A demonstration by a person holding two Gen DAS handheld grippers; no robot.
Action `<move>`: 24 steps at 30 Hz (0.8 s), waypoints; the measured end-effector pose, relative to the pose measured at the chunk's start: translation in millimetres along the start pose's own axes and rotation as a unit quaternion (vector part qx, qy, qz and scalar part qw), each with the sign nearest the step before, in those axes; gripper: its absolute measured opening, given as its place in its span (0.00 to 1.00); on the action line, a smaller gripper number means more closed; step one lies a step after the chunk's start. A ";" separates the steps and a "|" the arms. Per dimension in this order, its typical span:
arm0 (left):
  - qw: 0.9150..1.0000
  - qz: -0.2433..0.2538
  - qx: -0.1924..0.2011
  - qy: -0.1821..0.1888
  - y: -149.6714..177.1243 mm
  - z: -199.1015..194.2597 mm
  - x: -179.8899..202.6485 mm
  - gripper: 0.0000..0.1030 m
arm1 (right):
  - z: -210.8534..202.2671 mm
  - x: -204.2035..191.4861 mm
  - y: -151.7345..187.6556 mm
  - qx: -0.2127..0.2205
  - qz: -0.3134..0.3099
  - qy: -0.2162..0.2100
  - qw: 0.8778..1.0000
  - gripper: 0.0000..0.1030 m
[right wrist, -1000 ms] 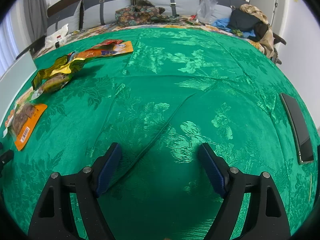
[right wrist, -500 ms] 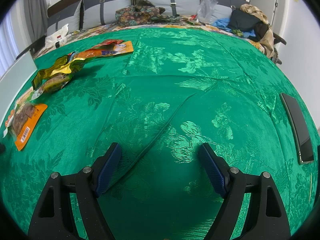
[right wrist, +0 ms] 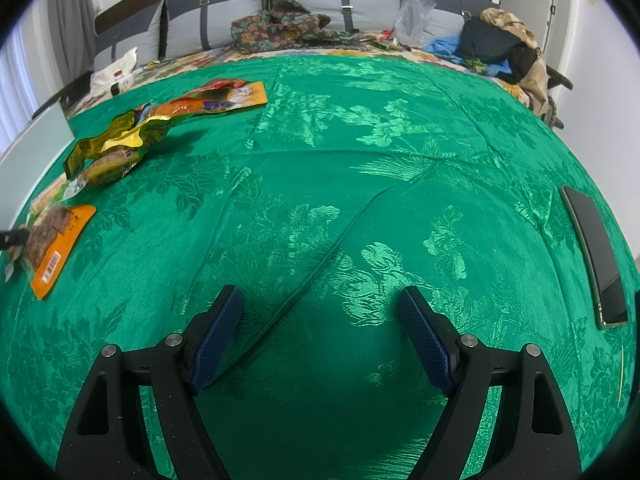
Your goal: Organize snacks
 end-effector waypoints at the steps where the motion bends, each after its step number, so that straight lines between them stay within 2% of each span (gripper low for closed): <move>1: 1.000 0.000 -0.003 -0.004 8.4 -7.3 0.3 0.54 | -0.2 -0.4 0.0 0.000 0.000 0.000 1.000 0.81; 3: 1.000 0.014 -0.011 -0.021 26.3 -20.6 1.0 0.55 | 0.2 0.1 0.1 0.000 0.000 0.000 1.000 0.81; 5: 0.999 0.022 -0.015 -0.018 38.2 -30.1 4.0 0.55 | 0.1 -0.2 0.1 0.000 0.000 0.000 1.000 0.81; 7: 1.000 0.021 -0.014 -0.001 41.9 -33.8 5.1 0.66 | 0.1 -0.2 0.1 0.000 0.000 0.000 1.000 0.81; 8: 1.000 0.023 -0.017 0.005 42.5 -32.3 5.2 0.78 | 0.1 -0.1 0.2 0.000 -0.001 0.000 1.000 0.81; 9: 1.000 0.025 -0.018 0.003 42.3 -30.7 4.3 0.84 | 0.4 0.3 0.3 0.000 -0.001 0.000 1.000 0.81; 10: 0.999 0.030 -0.016 -0.001 41.9 -28.1 2.6 0.84 | 0.0 -0.1 0.2 0.000 -0.001 0.000 1.000 0.81; 13: 0.998 0.058 0.004 -0.024 42.2 -21.4 -1.0 0.89 | 0.6 0.8 0.4 0.000 -0.001 0.000 1.000 0.81; 15: 0.996 0.083 0.021 -0.037 45.5 -19.2 0.3 0.96 | 0.5 0.6 0.4 0.000 -0.001 0.000 1.000 0.82; 18: 0.995 0.069 0.057 -0.038 50.3 -23.6 -6.2 1.00 | 0.5 -1.4 0.8 0.000 -0.002 -0.001 1.000 0.82; 20: 0.995 0.067 0.059 -0.041 51.4 -24.3 -7.4 1.00 | 0.7 -4.5 0.7 -0.010 -0.013 -0.007 1.000 0.81; 22: 0.995 0.067 0.061 -0.040 50.7 -24.3 -8.2 1.00 | 0.8 -22.2 -2.2 -0.039 -0.010 -0.049 0.998 0.80; 24: 0.995 0.067 0.063 -0.039 51.6 -25.5 -9.0 1.00 | -5.3 -69.6 -9.3 -0.052 -0.008 -0.156 0.986 0.81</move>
Point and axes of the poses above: each gripper's, at about its wrist camera, not at the fingertips, and z roughly the way its jaws point, x to its right, y to its underside, the point moved 7 cm from there along z, roughly the way its jaws point, and after that the axes turned 14 degrees about x, right-handed, at the moved point
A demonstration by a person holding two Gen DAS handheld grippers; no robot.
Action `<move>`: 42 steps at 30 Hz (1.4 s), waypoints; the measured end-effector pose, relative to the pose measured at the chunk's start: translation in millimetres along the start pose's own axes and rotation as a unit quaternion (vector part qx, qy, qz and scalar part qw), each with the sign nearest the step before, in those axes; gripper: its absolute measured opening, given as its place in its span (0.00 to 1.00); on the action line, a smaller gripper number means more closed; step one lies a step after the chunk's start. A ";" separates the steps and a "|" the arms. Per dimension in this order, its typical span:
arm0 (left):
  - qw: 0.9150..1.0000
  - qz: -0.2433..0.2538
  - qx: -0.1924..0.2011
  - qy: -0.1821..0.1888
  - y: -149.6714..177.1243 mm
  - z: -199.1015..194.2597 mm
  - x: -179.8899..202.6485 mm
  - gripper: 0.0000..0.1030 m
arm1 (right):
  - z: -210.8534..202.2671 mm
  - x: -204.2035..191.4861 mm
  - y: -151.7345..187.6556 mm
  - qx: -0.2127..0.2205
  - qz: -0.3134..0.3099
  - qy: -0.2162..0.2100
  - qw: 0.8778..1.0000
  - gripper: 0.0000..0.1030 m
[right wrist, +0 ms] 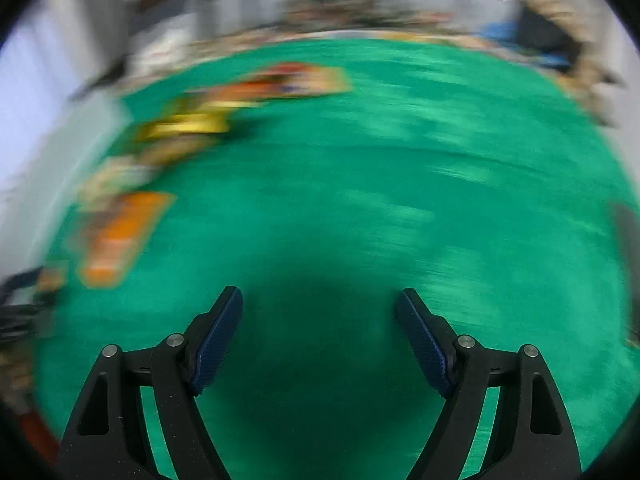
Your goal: Organize snacks
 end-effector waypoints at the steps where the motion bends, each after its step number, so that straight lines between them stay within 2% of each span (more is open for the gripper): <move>1: 1.000 0.000 0.001 0.000 -0.1 -0.1 -0.1 1.00 | 4.5 -23.0 -2.6 -0.008 -0.009 -0.041 0.999 0.81; 3: 1.000 -0.001 0.002 0.000 -0.6 0.5 0.1 1.00 | 20.4 -83.8 -6.8 -0.040 -0.041 -0.137 0.989 0.79; 5: 1.000 -0.001 0.003 -0.001 -0.9 0.8 0.8 1.00 | 41.0 -130.0 -6.5 -0.079 -0.086 -0.185 0.976 0.79; 6: 1.000 -0.001 0.003 -0.001 -0.8 1.3 1.4 1.00 | 55.5 -149.4 -5.8 -0.097 -0.121 -0.191 0.969 0.79; 7: 1.000 -0.001 0.003 -0.001 -0.8 1.4 1.3 1.00 | 71.2 -164.1 -7.7 -0.105 -0.164 -0.180 0.964 0.79; 9: 1.000 -0.001 0.003 -0.001 -0.6 1.4 1.3 1.00 | 90.3 -179.0 -14.5 -0.106 -0.205 -0.167 0.958 0.81; 14: 1.000 0.000 0.005 0.002 -1.1 0.4 2.0 1.00 | 122.3 -207.2 -37.2 -0.137 -0.220 -0.198 0.945 0.81; 17: 1.000 -0.001 0.005 0.002 -1.0 0.1 2.4 1.00 | 124.5 -226.9 -37.9 -0.139 -0.284 -0.199 0.927 0.80; 19: 1.000 -0.001 0.005 0.002 -1.0 0.1 2.3 1.00 | 119.8 -243.7 -35.2 -0.133 -0.334 -0.208 0.910 0.79; 21: 1.000 0.000 0.005 0.003 -1.1 0.1 2.8 1.00 | 120.0 -251.5 -33.4 -0.129 -0.352 -0.207 0.904 0.80; 24: 1.000 0.000 0.005 0.003 -1.0 0.1 2.6 1.00 | 130.1 -257.5 -24.8 -0.142 -0.340 -0.203 0.907 0.80; 26: 1.000 0.000 0.005 0.003 -1.0 0.2 2.8 1.00 | 138.3 -255.9 -12.2 -0.154 -0.359 -0.177 0.903 0.81; 29: 1.000 0.000 0.005 0.002 -0.7 0.0 3.4 1.00 | 139.4 -249.3 -18.1 -0.153 -0.329 -0.175 0.915 0.81; 33: 1.000 0.000 0.006 0.001 -1.2 0.1 3.7 1.00 | 131.3 -225.1 -19.1 -0.164 -0.279 -0.114 0.939 0.81; 34: 1.000 0.000 0.006 0.001 -1.3 0.1 3.7 1.00 | 127.6 -213.7 -19.6 -0.168 -0.251 -0.089 0.949 0.81; 36: 1.000 0.000 0.006 0.002 -1.2 0.2 3.6 1.00 | 120.6 -198.2 -18.2 -0.171 -0.211 -0.054 0.961 0.81; 38: 1.000 0.000 0.006 0.002 -1.3 0.3 3.7 1.00 | 109.7 -185.1 -13.8 -0.171 -0.183 -0.030 0.968 0.81; 42: 1.000 0.000 0.006 0.002 -1.1 0.5 3.5 1.00 | 93.7 -170.5 -7.3 -0.178 -0.150 -0.003 0.973 0.81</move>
Point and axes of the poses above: each gripper's, at about its wrist camera, not at the fingertips, and z roughly the way its jaws point, x to its right, y to its underside, the point moved 7 cm from there along z, roughly the way its jaws point, and after that the axes turned 14 degrees about x, right-handed, at the moved point
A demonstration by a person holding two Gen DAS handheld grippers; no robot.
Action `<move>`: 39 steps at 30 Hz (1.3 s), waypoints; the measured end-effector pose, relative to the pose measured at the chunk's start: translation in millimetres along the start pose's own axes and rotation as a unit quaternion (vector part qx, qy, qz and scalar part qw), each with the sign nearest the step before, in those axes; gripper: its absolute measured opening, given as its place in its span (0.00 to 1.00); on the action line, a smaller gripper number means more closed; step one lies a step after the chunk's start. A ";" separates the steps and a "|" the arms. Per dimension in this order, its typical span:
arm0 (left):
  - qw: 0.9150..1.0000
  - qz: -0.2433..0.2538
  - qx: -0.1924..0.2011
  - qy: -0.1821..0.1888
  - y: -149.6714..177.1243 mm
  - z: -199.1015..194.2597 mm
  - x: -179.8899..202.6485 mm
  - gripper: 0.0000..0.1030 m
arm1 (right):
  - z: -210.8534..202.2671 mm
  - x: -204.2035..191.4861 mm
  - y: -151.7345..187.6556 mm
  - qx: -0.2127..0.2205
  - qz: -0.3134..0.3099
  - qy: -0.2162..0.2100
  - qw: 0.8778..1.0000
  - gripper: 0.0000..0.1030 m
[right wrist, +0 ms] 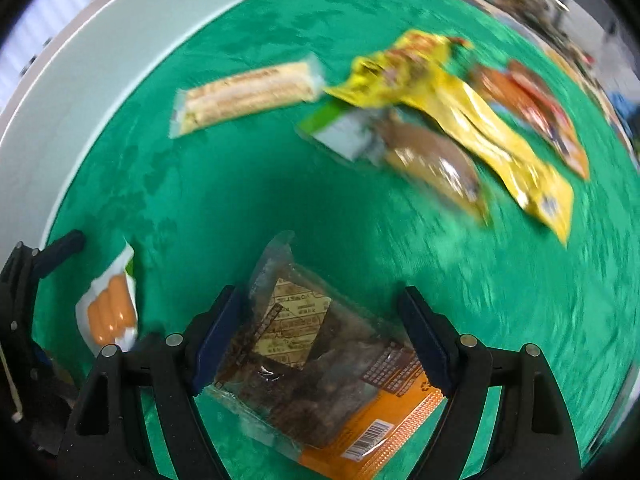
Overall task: Organize snacks
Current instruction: 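Grasp the orange-labelled meat pack with the right tool and lift it, then grasp the sausage pack with the left tool while the right tool carries the meat pack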
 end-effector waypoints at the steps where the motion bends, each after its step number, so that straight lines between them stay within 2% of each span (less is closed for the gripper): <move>1: 1.000 0.000 0.000 0.000 0.0 0.1 -0.1 1.00 | -2.2 1.6 2.3 -0.004 0.004 0.001 1.000 0.81; 4: 1.000 0.006 -0.006 0.007 0.1 0.7 -0.2 1.00 | -10.0 5.0 5.2 -0.008 0.016 -0.025 1.000 0.80; 7: 0.998 0.026 -0.036 0.034 0.9 0.1 -0.7 1.00 | -35.2 13.7 9.8 0.013 0.048 -0.102 0.994 0.80; 9: 0.997 0.021 -0.055 0.056 2.3 -4.4 -3.8 1.00 | -47.2 23.1 -1.3 0.028 0.033 -0.141 0.989 0.80; 10: 0.996 0.013 -0.062 0.067 3.3 -6.8 -5.8 1.00 | -51.5 26.0 -4.1 0.033 0.012 -0.143 0.989 0.80; 13: 0.993 -0.008 -0.075 0.095 3.4 -13.1 -9.2 0.99 | -59.3 19.5 -6.1 0.037 -0.113 -0.135 0.984 0.80; 16: 0.991 0.001 -0.077 0.105 2.2 -14.8 -4.2 0.99 | -48.7 -2.8 10.7 0.003 -0.237 -0.149 0.960 0.80; 18: 0.991 0.009 -0.080 0.105 2.8 -13.3 -0.1 0.99 | -46.0 -12.5 23.9 -0.013 -0.275 -0.170 0.946 0.80; 20: 0.991 0.021 -0.080 0.102 4.1 -11.0 5.4 0.99 | -47.2 -16.8 31.6 -0.012 -0.308 -0.170 0.936 0.82; 25: 0.989 0.094 -0.081 0.086 11.4 -10.1 23.7 1.00 | -52.9 -10.6 29.3 -0.001 -0.291 -0.166 0.942 0.81; 27: 0.988 0.092 -0.084 0.091 12.1 -12.3 23.9 0.99 | -58.1 -24.2 32.4 -0.006 -0.311 -0.170 0.935 0.80; 30: 0.989 0.088 -0.087 0.086 11.3 -12.3 21.3 0.98 | -60.8 -21.7 31.3 -0.014 -0.303 -0.170 0.938 0.80; 32: 0.990 0.082 -0.086 0.078 9.2 -13.5 18.0 0.92 | -62.3 -21.0 30.0 -0.019 -0.311 -0.166 0.936 0.80; 34: 0.991 0.075 -0.079 0.073 5.5 -12.5 16.0 0.79 | -65.6 -25.9 25.2 -0.020 -0.328 -0.160 0.931 0.80; 35: 0.992 0.070 -0.073 0.070 1.9 -13.8 13.5 0.67 | -68.0 -30.3 24.2 -0.019 -0.334 -0.158 0.929 0.80; 36: 0.993 0.067 -0.070 0.068 1.0 -13.0 14.1 0.59 | -68.5 -31.7 24.3 -0.018 -0.338 -0.155 0.928 0.80; 37: 0.993 0.062 -0.072 0.066 -0.7 -12.3 12.5 0.58 | -67.4 -32.7 25.4 -0.019 -0.346 -0.148 0.926 0.81; 39: 0.994 0.061 -0.068 0.063 -1.6 -12.1 11.8 0.57 | -62.9 -40.5 29.4 -0.020 -0.350 -0.140 0.926 0.90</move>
Point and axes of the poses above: each gripper's, at about its wrist camera, not at the fingertips, and z roughly the way its jaws point, x to its right, y to its underside, the point moved 7 cm from there along z, roughly the way its jaws point, and after that the axes turned 14 degrees about x, right-handed, at the moved point
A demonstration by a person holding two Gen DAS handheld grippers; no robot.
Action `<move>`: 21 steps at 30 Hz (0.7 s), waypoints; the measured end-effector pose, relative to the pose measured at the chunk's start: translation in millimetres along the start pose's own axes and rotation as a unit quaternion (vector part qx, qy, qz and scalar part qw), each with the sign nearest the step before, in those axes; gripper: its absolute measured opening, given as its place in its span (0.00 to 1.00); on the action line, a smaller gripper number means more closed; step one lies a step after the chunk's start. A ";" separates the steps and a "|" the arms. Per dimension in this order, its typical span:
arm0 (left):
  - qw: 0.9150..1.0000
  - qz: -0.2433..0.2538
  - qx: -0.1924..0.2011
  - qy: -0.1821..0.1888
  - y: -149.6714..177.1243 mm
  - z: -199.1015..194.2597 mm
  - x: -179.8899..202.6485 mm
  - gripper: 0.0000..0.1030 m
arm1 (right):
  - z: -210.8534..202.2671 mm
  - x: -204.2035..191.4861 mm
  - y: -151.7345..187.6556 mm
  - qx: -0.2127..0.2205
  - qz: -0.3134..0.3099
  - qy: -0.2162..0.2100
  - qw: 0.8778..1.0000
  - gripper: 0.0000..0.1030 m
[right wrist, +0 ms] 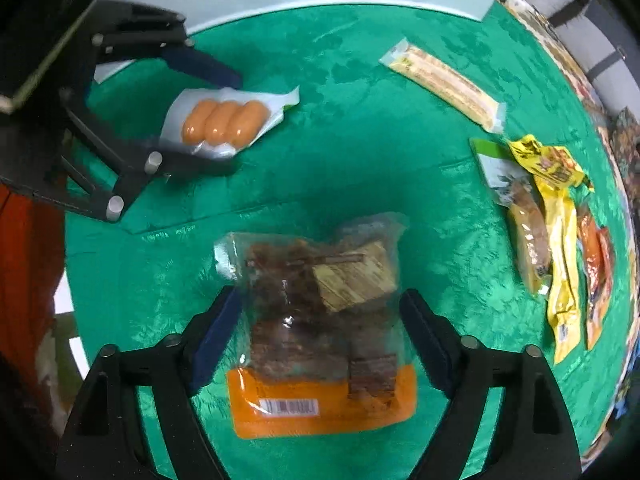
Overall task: Organize snacks
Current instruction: 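Grasp the sausage pack with the left tool while the right tool carries the meat pack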
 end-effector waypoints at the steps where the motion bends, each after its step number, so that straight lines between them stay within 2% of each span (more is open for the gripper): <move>1: 1.000 -0.003 0.003 -0.001 0.3 -0.3 -0.5 0.57 | 2.3 -1.8 -0.8 0.006 0.006 0.004 1.000 0.92; 5: 0.999 -0.029 0.015 -0.004 2.9 -3.5 -6.7 0.56 | 5.9 6.3 2.1 0.014 0.046 -0.005 0.999 0.87; 7: 0.999 -0.047 0.020 -0.003 3.8 -6.0 -9.5 0.55 | -3.7 19.4 7.0 0.018 0.075 0.005 0.997 0.76; 8: 0.998 -0.059 0.025 0.000 4.3 -8.8 -11.8 0.55 | -7.1 26.4 8.2 0.021 0.086 0.009 0.996 0.66; 11: 0.995 -0.086 0.041 0.009 3.3 -20.2 -15.9 0.53 | -20.3 47.2 17.7 0.028 0.153 0.033 0.987 0.63; 14: 0.993 -0.104 0.059 0.020 -1.8 -35.2 -16.0 0.53 | -39.3 68.4 26.3 0.069 0.240 0.015 0.968 0.63; 17: 0.987 -0.128 0.085 0.033 -13.3 -58.1 -16.7 0.53 | -64.9 86.4 35.0 0.132 0.339 -0.019 0.931 0.63; 20: 0.980 -0.156 0.114 0.041 -26.1 -84.1 -27.0 0.53 | -78.9 95.7 36.1 0.149 0.368 -0.016 0.918 0.63; 21: 0.977 -0.167 0.124 0.043 -30.6 -93.5 -34.0 0.53 | -87.7 82.6 28.0 0.161 0.372 -0.021 0.914 0.63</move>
Point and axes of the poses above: each gripper's, at about its wrist camera, not at the fingertips, and z roughly the way its jaws point, x to its right, y to its underside, the point moved 7 cm from there along z, roughly the way its jaws point, and after that the axes turned 14 degrees about x, right-handed, at the moved point
